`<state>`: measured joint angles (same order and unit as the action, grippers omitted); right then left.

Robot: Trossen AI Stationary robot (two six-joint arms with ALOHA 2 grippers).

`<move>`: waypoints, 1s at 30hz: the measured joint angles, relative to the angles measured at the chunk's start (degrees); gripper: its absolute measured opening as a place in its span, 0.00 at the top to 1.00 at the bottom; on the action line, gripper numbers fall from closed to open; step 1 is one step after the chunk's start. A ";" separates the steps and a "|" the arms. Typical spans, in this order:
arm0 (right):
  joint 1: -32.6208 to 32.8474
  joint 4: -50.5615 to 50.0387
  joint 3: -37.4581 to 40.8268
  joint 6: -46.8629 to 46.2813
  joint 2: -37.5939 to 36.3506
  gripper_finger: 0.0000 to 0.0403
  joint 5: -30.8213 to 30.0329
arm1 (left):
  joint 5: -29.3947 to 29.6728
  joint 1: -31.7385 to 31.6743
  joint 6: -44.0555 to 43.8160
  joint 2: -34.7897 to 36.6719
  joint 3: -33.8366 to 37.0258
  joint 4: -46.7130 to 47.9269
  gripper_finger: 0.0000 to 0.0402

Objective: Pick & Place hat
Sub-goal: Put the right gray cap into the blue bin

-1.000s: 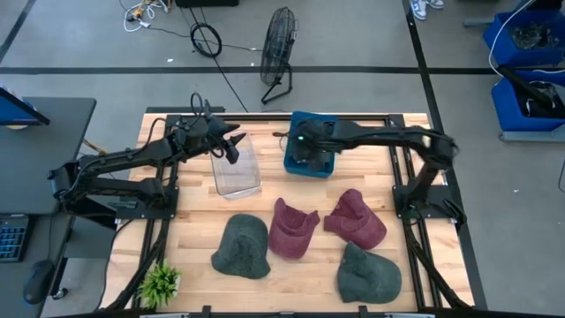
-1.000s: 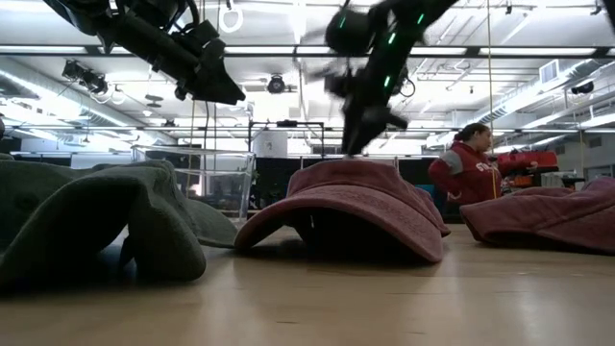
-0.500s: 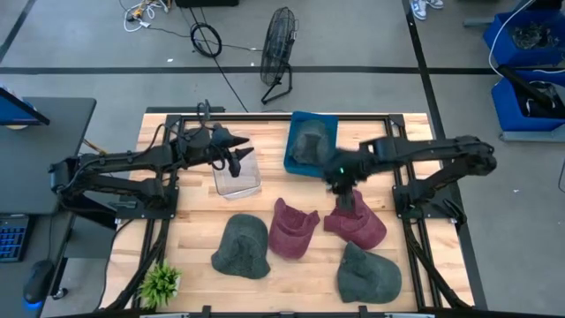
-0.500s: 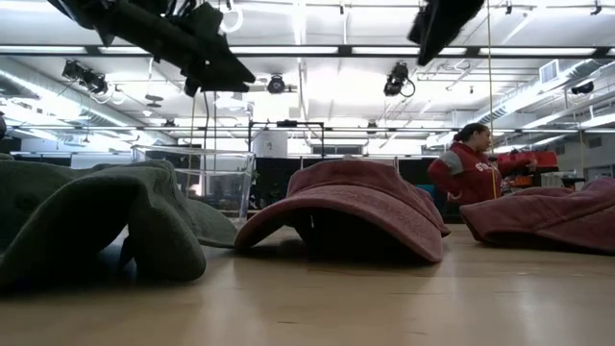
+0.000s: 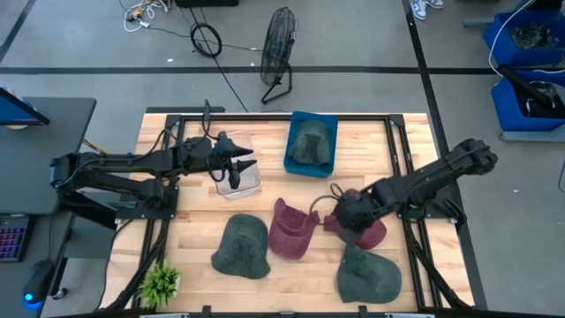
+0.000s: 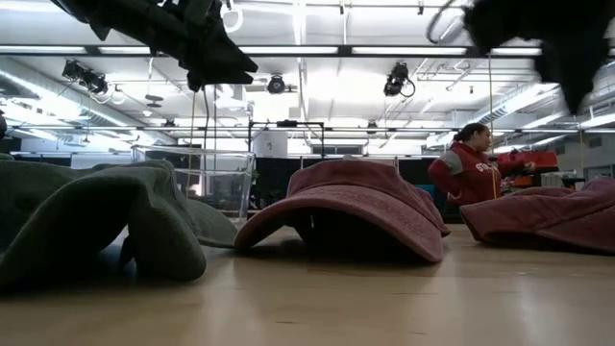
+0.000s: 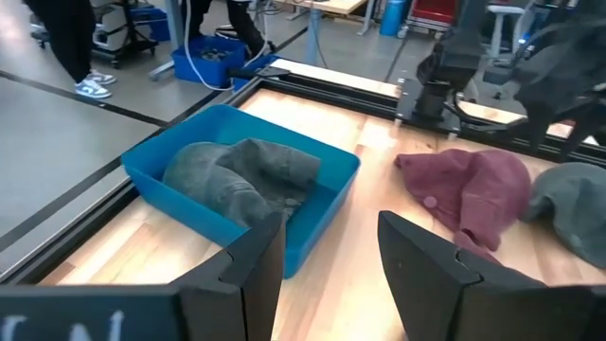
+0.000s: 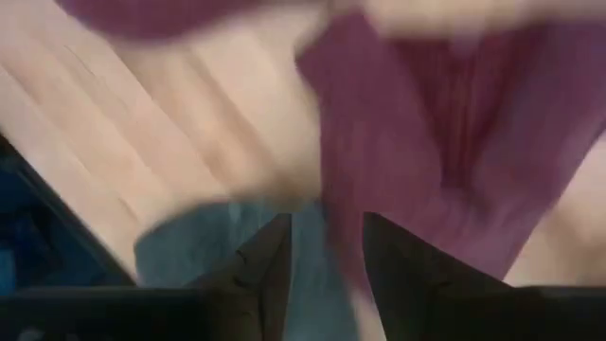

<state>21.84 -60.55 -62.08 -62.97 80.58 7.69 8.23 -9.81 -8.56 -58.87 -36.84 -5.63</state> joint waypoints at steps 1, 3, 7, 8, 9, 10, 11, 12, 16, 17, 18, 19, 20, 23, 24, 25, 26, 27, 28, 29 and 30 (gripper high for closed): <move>1.02 -0.02 0.81 -2.93 0.00 0.67 1.98 | 0.00 0.31 0.02 0.00 0.00 0.00 0.56; 3.22 0.01 1.91 -7.67 0.00 0.67 5.43 | -0.03 0.95 0.14 0.00 0.00 0.02 0.56; 8.07 1.63 3.23 -16.89 0.00 0.68 8.52 | 0.02 1.72 0.16 0.00 0.00 0.00 0.56; 9.16 2.99 3.55 -19.68 0.00 0.68 8.53 | 0.04 1.88 0.17 0.00 0.00 0.00 0.56; 10.30 4.89 3.86 -22.40 0.00 0.68 8.53 | 0.03 2.03 0.17 0.00 0.00 0.00 0.56; 11.42 6.98 4.15 -24.80 0.00 0.67 8.45 | 0.03 2.07 0.17 0.00 0.00 0.00 0.56; 12.44 8.94 4.44 -26.71 0.00 0.67 8.23 | 0.02 2.11 0.17 0.00 0.00 0.00 0.56; 13.45 10.69 4.68 -28.04 0.00 0.67 7.59 | 0.01 2.11 0.18 0.00 0.00 0.00 0.56; 16.72 12.01 4.91 -31.04 0.00 0.64 5.26 | 0.02 2.09 0.31 0.00 0.00 -0.02 0.56; 17.38 11.97 4.91 -31.07 0.00 0.63 4.38 | 0.04 2.09 0.38 0.00 0.00 -0.02 0.56; 18.02 11.89 4.91 -31.22 0.00 0.63 3.41 | 0.02 2.09 0.56 0.00 0.00 -0.04 0.56; 18.48 11.77 4.91 -31.63 0.02 0.62 2.37 | 0.04 2.09 0.95 0.00 0.00 -0.04 0.56; 18.85 11.63 4.93 -32.38 0.10 0.61 1.22 | 0.04 2.09 1.45 0.00 0.00 -0.07 0.56; 19.55 11.58 4.93 -33.86 1.01 0.58 -1.29 | 0.02 2.09 1.73 0.00 0.00 -0.09 0.56; 19.69 11.55 4.93 -33.42 1.50 0.57 -1.29 | 0.02 2.09 1.73 0.00 0.00 -0.10 0.56; 19.87 11.52 4.93 -32.23 2.17 0.57 -1.35 | 0.04 2.09 1.74 0.00 0.00 -0.11 0.56; 20.11 11.29 4.93 -30.68 2.99 0.57 -1.65 | 0.04 2.09 1.77 0.00 0.00 -0.11 0.56; 20.24 10.97 4.93 -29.59 3.91 0.56 -1.74 | 0.03 2.09 1.76 0.00 0.00 -0.11 0.56; 20.26 10.63 4.93 -29.48 4.78 0.56 -1.80 | 0.04 2.09 1.77 0.00 0.00 -0.11 0.56; 20.31 10.22 4.93 -29.67 5.54 0.56 -1.98 | 0.03 2.07 1.77 0.00 0.00 -0.11 0.56; 20.30 9.98 4.93 -30.15 6.31 0.56 -2.12 | 0.02 2.09 1.79 0.00 0.00 -0.12 0.56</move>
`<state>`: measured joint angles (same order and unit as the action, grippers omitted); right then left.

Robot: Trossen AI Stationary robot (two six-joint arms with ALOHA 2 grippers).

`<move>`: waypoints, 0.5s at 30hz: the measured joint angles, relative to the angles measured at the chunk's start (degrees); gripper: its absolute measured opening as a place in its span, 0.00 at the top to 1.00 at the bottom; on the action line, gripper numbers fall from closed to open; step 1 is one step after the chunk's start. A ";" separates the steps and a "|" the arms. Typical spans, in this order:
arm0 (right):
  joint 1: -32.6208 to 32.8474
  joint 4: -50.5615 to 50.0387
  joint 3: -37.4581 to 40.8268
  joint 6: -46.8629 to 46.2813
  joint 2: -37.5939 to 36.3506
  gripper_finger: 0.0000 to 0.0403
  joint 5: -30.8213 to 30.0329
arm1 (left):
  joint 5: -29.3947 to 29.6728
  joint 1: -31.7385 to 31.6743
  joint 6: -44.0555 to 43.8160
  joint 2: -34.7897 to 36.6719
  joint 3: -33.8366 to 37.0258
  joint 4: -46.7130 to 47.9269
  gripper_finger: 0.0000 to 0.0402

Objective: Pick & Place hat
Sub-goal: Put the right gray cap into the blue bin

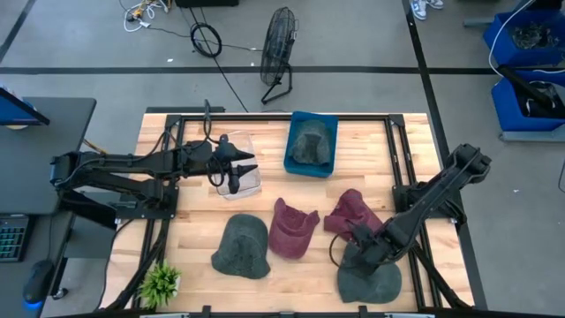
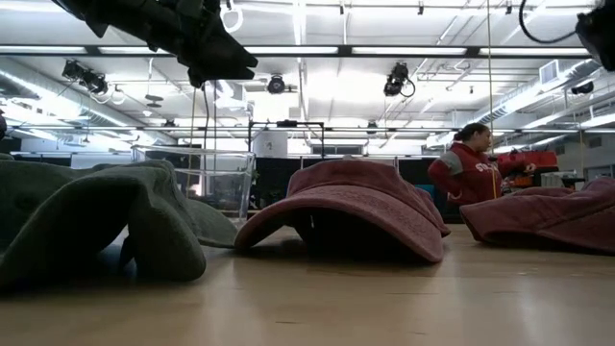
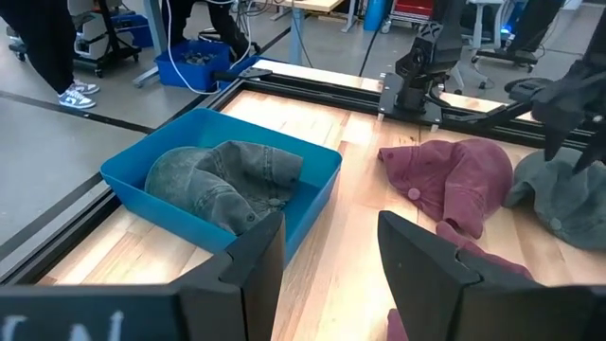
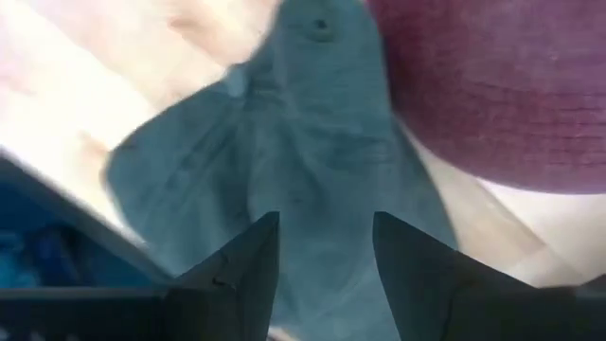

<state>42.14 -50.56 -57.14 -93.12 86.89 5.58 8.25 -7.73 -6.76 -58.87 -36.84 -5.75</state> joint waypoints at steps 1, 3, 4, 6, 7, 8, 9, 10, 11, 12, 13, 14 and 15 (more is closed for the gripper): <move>-0.04 -0.03 0.00 -0.68 0.84 0.56 -0.16 | 0.00 -0.02 0.01 0.00 0.00 -0.04 0.56; -0.07 -0.09 0.00 -1.14 2.50 0.56 -0.28 | 0.02 -0.02 0.02 0.00 0.00 -0.04 0.56; -0.07 -0.07 0.00 -1.14 3.37 0.56 -0.60 | 0.02 -0.02 0.04 0.00 0.00 -0.04 0.56; -0.05 0.24 0.00 -0.93 5.05 0.56 -0.63 | 0.00 -0.02 0.07 0.00 0.00 -0.04 0.56; -0.05 0.62 0.00 -0.72 5.96 0.57 -0.59 | 0.00 -0.02 0.12 0.00 0.00 -0.04 0.56; -0.05 1.05 0.00 0.19 6.70 0.58 -0.01 | 0.00 -0.02 0.13 0.00 0.00 -0.04 0.56; -0.05 1.59 0.00 1.20 7.21 0.59 0.72 | 0.02 -0.02 0.13 0.00 0.00 -0.04 0.56; -0.05 2.25 0.00 2.38 7.56 0.62 1.38 | 0.01 -0.02 0.13 0.00 0.00 -0.04 0.56; -0.07 3.22 0.00 3.57 7.72 0.65 1.87 | 0.02 -0.02 0.13 0.00 0.00 -0.04 0.56; -0.07 4.31 0.00 4.61 7.74 0.68 1.94 | 0.00 -0.02 0.13 0.00 0.00 -0.04 0.56; -0.07 5.02 -0.01 5.43 7.74 0.73 1.92 | 0.00 -0.02 0.13 0.00 0.00 -0.04 0.56; -0.15 5.12 -0.19 6.38 7.71 0.77 2.18 | 0.02 -0.02 0.13 0.00 0.00 -0.04 0.56; -0.31 5.01 -0.39 7.28 7.59 0.83 2.60 | 0.02 -0.02 0.13 0.00 0.00 -0.04 0.56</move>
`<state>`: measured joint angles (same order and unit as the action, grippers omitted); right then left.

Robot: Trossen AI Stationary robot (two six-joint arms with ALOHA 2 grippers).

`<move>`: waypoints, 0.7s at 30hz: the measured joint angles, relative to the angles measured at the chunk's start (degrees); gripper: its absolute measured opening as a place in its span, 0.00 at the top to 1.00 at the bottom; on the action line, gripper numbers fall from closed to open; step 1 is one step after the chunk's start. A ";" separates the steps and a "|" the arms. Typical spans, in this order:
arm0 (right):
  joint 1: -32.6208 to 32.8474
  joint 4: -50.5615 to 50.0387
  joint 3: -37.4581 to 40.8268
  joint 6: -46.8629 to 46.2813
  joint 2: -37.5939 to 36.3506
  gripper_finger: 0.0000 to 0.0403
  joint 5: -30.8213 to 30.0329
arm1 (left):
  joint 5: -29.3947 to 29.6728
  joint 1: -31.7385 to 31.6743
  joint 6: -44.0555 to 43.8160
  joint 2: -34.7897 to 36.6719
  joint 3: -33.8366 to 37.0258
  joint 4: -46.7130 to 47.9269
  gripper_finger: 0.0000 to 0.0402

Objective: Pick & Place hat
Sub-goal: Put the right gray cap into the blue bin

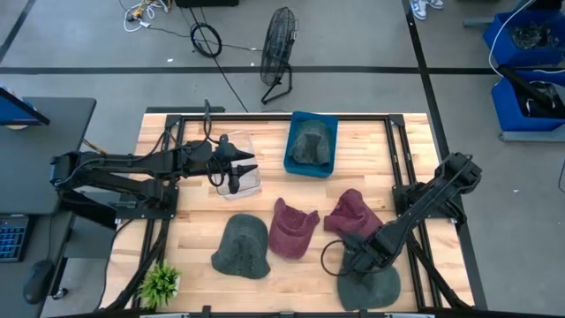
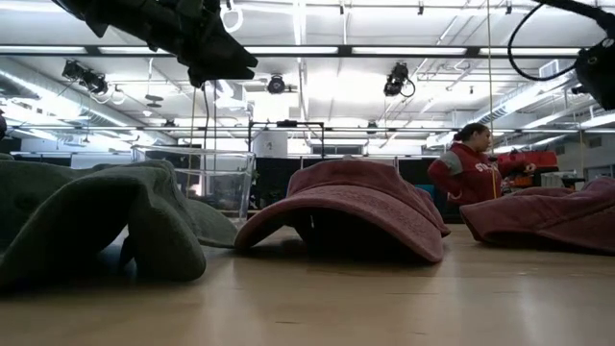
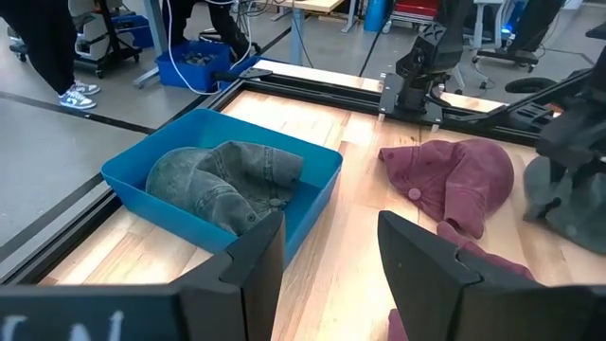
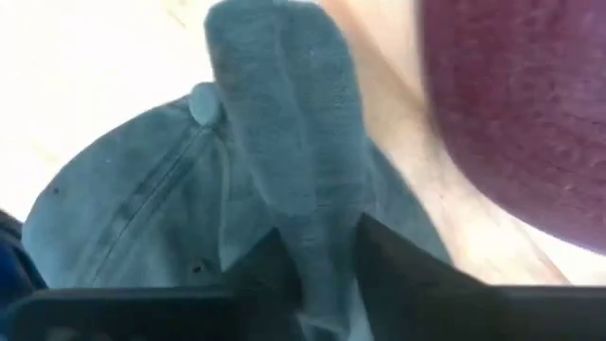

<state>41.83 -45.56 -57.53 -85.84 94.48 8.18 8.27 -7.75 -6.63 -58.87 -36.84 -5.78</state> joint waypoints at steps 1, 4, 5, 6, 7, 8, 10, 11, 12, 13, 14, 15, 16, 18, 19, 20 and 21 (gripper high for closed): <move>-0.28 -0.36 -0.56 0.84 -0.21 0.88 0.65 | 0.00 0.00 0.00 0.00 0.00 0.00 0.56; -1.39 -1.03 -3.02 3.87 -1.26 0.97 1.20 | 0.00 0.00 1.15 0.00 0.00 -0.18 0.56; -1.93 -1.77 -4.30 5.47 -1.62 0.96 0.46 | -0.02 0.00 1.54 0.00 0.00 -0.42 0.56; -2.53 -2.64 -5.73 7.41 -1.89 0.95 -0.84 | 0.00 0.00 1.75 0.00 0.00 -0.73 0.56; -3.16 -3.59 -7.45 9.73 -2.15 0.94 -2.48 | 0.00 -0.04 1.77 0.00 0.00 -1.01 0.56; -3.80 -4.67 -9.33 12.23 -2.43 0.94 -4.46 | 0.00 -0.04 1.75 0.00 0.00 -1.22 0.56; -5.28 -7.55 -13.66 19.03 -2.73 0.96 -9.14 | 0.00 -0.07 1.79 0.00 0.00 -1.32 0.56; -6.02 -9.13 -15.95 23.97 -2.73 0.97 -12.09 | 0.00 -0.07 1.80 0.00 0.00 -1.29 0.56; -6.68 -10.95 -18.28 29.74 -2.73 0.98 -15.52 | 0.00 -0.07 1.78 0.00 0.00 -1.30 0.56; -7.28 -12.71 -20.24 36.07 -2.73 0.98 -19.09 | 0.00 -0.07 1.79 0.01 0.00 -1.31 0.56; -8.08 -14.50 -22.16 43.20 -2.76 0.98 -23.31 | 0.00 -0.07 1.80 0.02 0.00 -1.29 0.56; -8.87 -16.06 -23.56 50.56 -2.78 0.98 -27.70 | 0.00 -0.07 1.81 0.02 0.00 -1.29 0.56; -9.74 -17.82 -24.78 57.90 -2.78 0.97 -32.00 | 0.00 -0.07 1.79 0.00 0.00 -1.31 0.56; -11.90 -20.97 -26.65 71.87 -2.78 0.97 -40.82 | 0.00 -0.07 1.75 0.01 0.00 -1.27 0.56; -13.36 -21.96 -27.25 78.81 -2.78 0.97 -45.39 | 0.00 -0.07 1.75 0.02 0.00 -1.28 0.56; -15.33 -22.69 -27.63 85.45 -2.78 0.97 -49.09 | 0.00 -0.07 1.68 0.02 0.00 -1.29 0.56; -17.48 -23.15 -27.81 92.56 -2.78 0.97 -52.44 | 0.00 -0.07 1.40 0.02 0.00 -1.28 0.56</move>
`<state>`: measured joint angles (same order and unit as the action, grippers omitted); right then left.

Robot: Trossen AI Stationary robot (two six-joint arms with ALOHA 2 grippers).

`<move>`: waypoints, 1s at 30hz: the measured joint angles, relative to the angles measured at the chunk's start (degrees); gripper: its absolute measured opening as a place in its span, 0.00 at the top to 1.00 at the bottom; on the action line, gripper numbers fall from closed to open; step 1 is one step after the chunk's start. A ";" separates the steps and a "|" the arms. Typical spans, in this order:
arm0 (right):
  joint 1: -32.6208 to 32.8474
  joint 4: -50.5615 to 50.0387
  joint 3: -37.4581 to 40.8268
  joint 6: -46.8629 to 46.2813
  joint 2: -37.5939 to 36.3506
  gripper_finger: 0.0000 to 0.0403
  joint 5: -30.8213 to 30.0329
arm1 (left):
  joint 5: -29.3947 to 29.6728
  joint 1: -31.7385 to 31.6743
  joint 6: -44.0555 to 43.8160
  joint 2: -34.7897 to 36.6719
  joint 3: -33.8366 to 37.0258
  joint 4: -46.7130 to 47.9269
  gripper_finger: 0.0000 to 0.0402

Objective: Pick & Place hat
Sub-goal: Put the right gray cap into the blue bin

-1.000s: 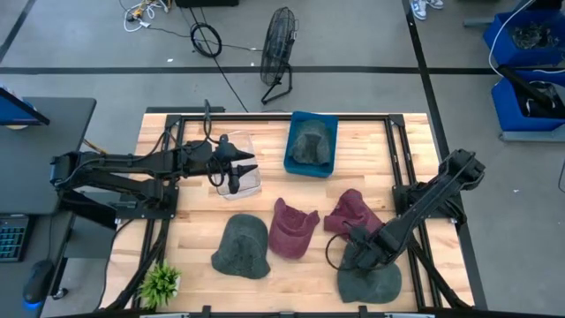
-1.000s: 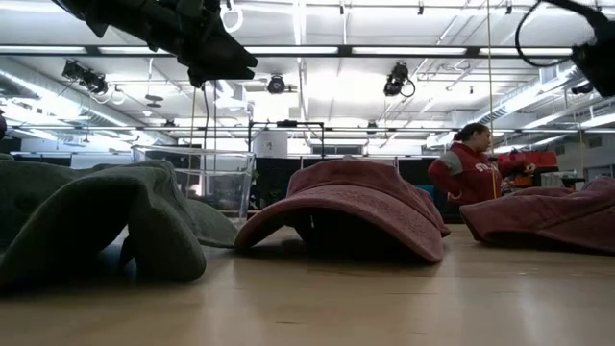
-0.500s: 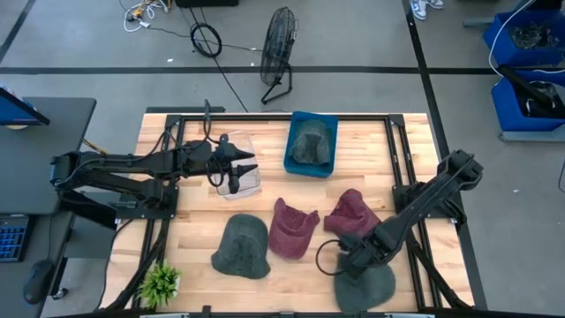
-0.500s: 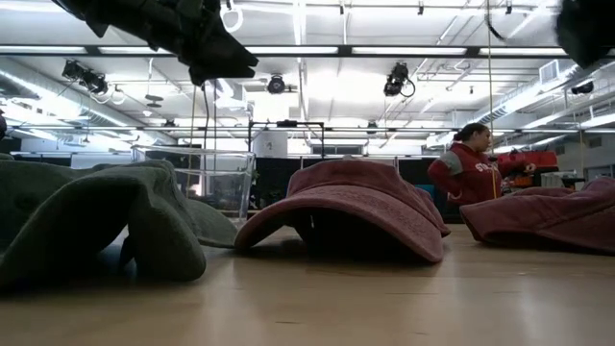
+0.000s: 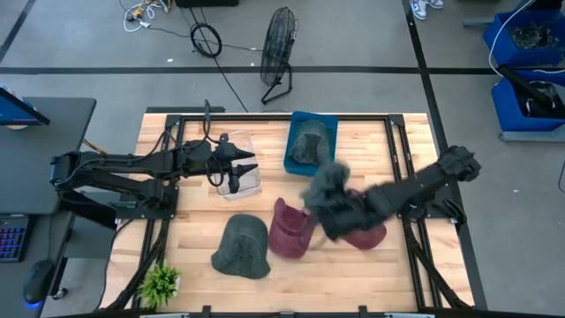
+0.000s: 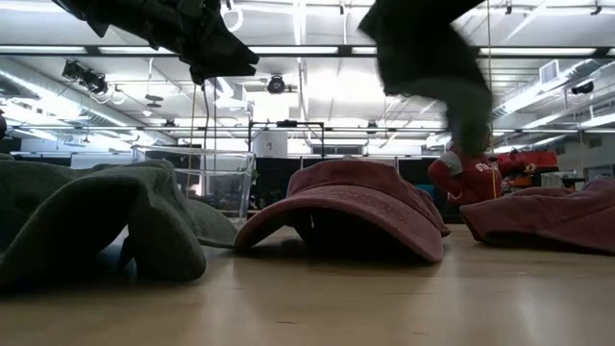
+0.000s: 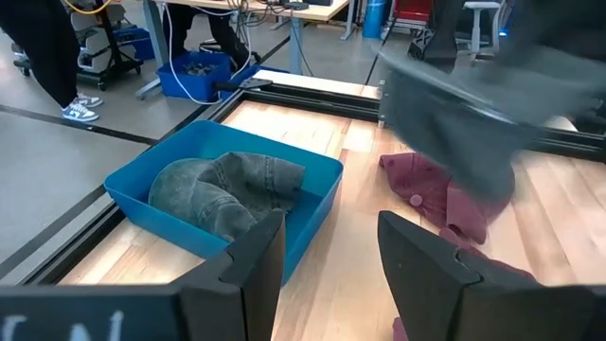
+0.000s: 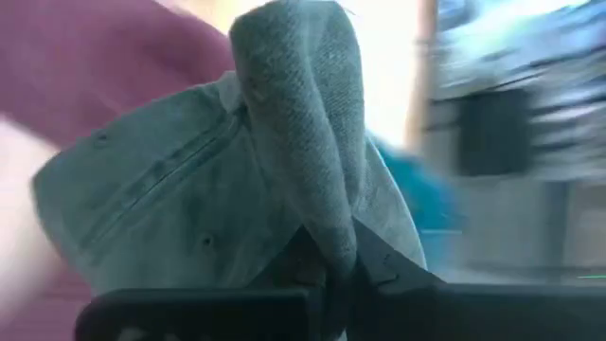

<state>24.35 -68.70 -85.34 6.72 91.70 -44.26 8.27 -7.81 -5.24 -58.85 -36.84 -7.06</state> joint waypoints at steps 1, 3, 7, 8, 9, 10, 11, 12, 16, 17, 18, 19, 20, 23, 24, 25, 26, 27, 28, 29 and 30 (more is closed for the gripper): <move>-2.26 -0.16 -0.02 7.29 0.00 0.98 -2.79 | 0.00 0.00 -0.13 0.00 0.00 0.02 0.56; -7.42 -0.06 -0.02 20.64 0.00 0.98 -5.75 | 0.00 0.00 -0.35 0.00 0.00 0.01 0.56; -19.02 3.21 0.55 39.85 0.07 0.98 -2.58 | 0.00 0.00 -0.39 0.00 0.00 0.04 0.56; -21.84 5.09 1.30 44.04 0.07 0.98 -0.65 | 0.00 0.00 -0.39 0.00 0.00 0.04 0.56; -24.85 7.23 2.31 48.32 0.11 0.98 1.54 | 0.00 0.00 -0.36 0.00 0.00 0.06 0.56; -27.47 10.32 3.50 52.68 0.16 0.98 3.47 | 0.00 0.00 -0.21 0.00 0.00 0.06 0.56; -29.80 14.40 4.84 57.10 0.17 0.98 4.93 | 0.00 0.00 -0.05 0.00 0.00 0.04 0.56; -31.86 19.58 6.56 61.40 0.17 0.98 5.94 | 0.00 0.00 0.13 0.00 0.00 0.06 0.56; -36.83 38.40 13.28 74.60 0.94 0.98 9.49 | 0.00 0.00 0.34 0.00 0.00 0.08 0.56; -37.61 41.05 14.30 76.67 1.11 0.98 9.88 | 0.00 0.00 0.36 0.00 0.00 0.08 0.56; -38.30 43.23 15.09 78.03 1.28 0.98 10.53 | 0.00 0.00 0.37 0.00 0.00 0.08 0.56; -38.85 44.15 15.57 78.26 1.50 0.98 11.59 | 0.00 0.00 0.37 0.00 0.00 0.08 0.56; -39.37 43.73 15.89 77.84 1.75 0.98 12.74 | 0.00 0.00 0.37 0.00 0.00 0.09 0.56; -40.08 39.25 17.31 75.51 1.95 0.98 15.79 | 0.00 0.00 0.42 0.00 0.00 0.12 0.56; -40.10 38.33 17.95 75.23 1.95 0.98 16.50 | 0.00 0.00 0.42 0.00 0.00 0.12 0.56; -40.10 37.45 18.53 75.25 1.95 0.98 16.81 | 0.00 0.00 0.42 0.00 0.00 0.14 0.56; -40.08 36.36 19.01 75.30 1.95 0.98 16.82 | 0.00 0.00 0.44 0.00 0.00 0.15 0.56; -40.08 35.53 19.37 75.34 1.95 0.98 16.96 | 0.00 0.00 0.46 0.00 0.00 0.15 0.56; -40.08 35.13 19.76 75.35 1.95 0.98 17.54 | 0.00 0.00 0.45 -0.01 0.00 0.15 0.56; -40.09 35.11 20.30 75.30 1.95 0.98 19.29 | 0.00 0.00 0.46 0.00 0.00 0.15 0.56; -40.21 35.15 20.87 75.19 1.95 0.98 21.98 | 0.00 0.00 0.46 0.00 0.00 0.15 0.56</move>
<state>-15.86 -33.55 -64.47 81.92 93.65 -22.28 8.27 -7.81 -4.78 -58.85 -36.84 -6.92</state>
